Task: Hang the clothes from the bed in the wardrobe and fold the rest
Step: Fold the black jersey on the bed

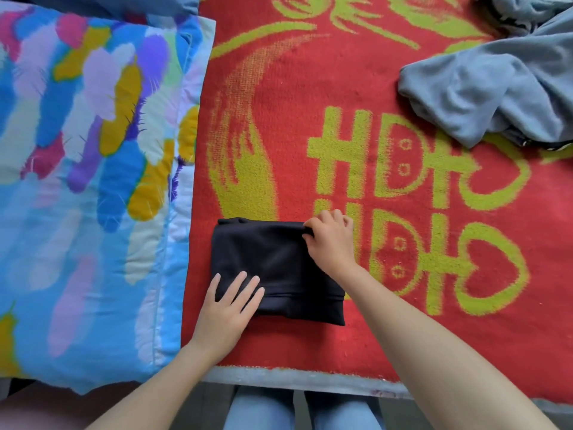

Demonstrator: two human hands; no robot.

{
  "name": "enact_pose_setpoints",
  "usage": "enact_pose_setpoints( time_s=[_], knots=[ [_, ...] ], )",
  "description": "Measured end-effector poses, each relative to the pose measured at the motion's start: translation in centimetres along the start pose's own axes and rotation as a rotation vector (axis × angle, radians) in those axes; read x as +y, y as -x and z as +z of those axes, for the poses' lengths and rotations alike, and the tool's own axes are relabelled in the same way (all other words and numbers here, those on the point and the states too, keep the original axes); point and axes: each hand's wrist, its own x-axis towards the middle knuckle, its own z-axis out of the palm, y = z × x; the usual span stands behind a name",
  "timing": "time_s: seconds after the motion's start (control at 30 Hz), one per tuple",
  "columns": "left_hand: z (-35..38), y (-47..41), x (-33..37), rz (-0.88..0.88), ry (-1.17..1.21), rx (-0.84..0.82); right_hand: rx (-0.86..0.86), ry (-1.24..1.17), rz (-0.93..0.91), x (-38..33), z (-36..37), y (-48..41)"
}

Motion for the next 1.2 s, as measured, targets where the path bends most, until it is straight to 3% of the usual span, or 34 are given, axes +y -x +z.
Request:
enact_pose_setpoints(
  time_s=[0.17, 0.3, 0.37, 0.4, 0.47, 0.57, 0.9, 1.07, 1.2],
  knots=[
    [0.9, -0.7, -0.1, 0.022, -0.039, 0.032, -0.088, 0.084, 0.064, -0.9, -0.1, 1.0],
    [1.4, -0.1, 0.3, -0.030, -0.044, 0.021, 0.230, 0.074, -0.211, -1.4, 0.9, 6.0],
    [1.5, -0.6, 0.3, -0.068, -0.055, 0.043, 0.140, 0.184, -0.391, -0.2, 2.6, 9.5],
    [1.5, -1.0, 0.4, -0.077, -0.066, 0.050, 0.007, 0.263, -0.439, 0.5, 3.2, 10.6],
    [1.6, -1.5, 0.6, -0.069, -0.086, 0.071, -0.220, 0.388, -0.421, 1.3, 3.9, 11.4],
    [1.7, -2.5, 0.1, -0.039, -0.101, 0.113, -0.267, 0.409, -0.354, 1.0, 4.0, 9.9],
    [-1.5, -4.2, -1.0, 0.006, 0.037, 0.137, 0.067, 0.300, -0.513, 1.3, -0.1, 7.6],
    [-6.7, -1.9, 0.1, -0.095, 0.018, 0.143, 0.174, 0.302, -0.654, 0.3, -5.4, 8.6],
    [-11.7, 1.6, 2.2, -0.277, -0.017, 0.229, 0.255, 0.341, -0.863, -2.0, -11.1, 9.5]
  ],
)
